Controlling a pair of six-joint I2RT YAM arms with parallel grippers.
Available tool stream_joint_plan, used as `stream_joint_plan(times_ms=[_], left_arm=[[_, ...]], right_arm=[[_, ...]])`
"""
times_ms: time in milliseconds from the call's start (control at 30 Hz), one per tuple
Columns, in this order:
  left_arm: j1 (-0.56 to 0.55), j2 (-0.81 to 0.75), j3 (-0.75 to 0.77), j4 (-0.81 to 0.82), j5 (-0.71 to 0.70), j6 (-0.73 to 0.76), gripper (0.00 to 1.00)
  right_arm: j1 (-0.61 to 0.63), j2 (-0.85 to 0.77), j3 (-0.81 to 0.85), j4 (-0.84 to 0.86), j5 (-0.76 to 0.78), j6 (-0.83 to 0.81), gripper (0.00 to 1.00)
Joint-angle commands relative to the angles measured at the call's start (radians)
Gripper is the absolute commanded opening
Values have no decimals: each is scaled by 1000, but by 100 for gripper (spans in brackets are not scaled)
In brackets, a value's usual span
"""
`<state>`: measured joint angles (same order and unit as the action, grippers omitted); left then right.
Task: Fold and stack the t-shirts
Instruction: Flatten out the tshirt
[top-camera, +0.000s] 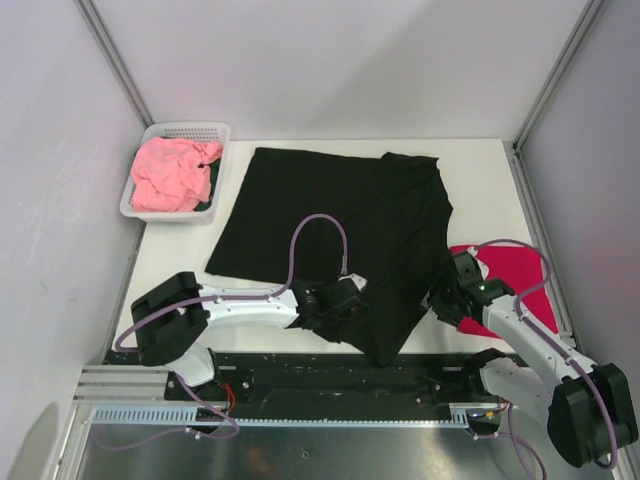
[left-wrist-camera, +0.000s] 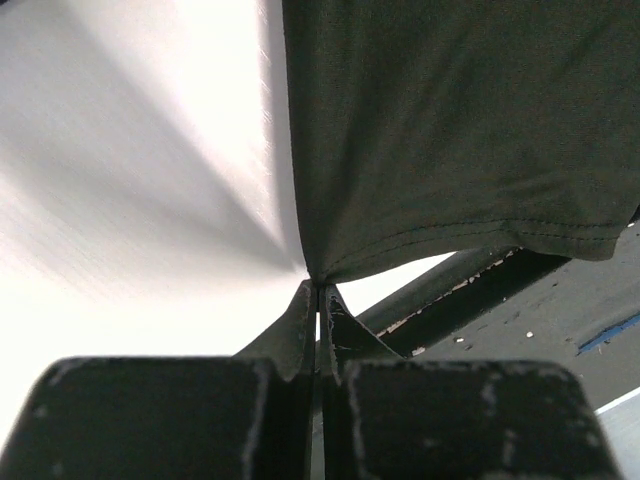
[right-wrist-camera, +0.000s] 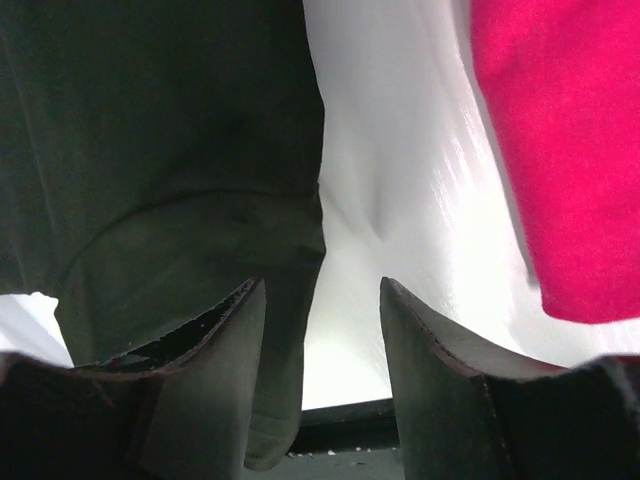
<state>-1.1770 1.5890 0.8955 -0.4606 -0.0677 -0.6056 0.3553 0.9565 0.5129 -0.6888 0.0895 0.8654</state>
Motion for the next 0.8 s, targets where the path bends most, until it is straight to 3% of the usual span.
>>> stream_joint_plan(times_ms=[0,333,567,633,767], left_arm=[[3,-35,31,-19,-2,4,0],[4,-48,48,-20,50,37,0],[4,-45,60,-21,60,41,0],[4,-45,64,-20,60,43,0],[6,-49,73,-27,60,44,0]], right_arm=[[20,37,-9,92,2,32,55],[180,125,-20,93,52,156,54],[264,173,-44,89,63,230,47],[271,195,-45,100,64,238,39],[247,190,-47,81,50,218,5]])
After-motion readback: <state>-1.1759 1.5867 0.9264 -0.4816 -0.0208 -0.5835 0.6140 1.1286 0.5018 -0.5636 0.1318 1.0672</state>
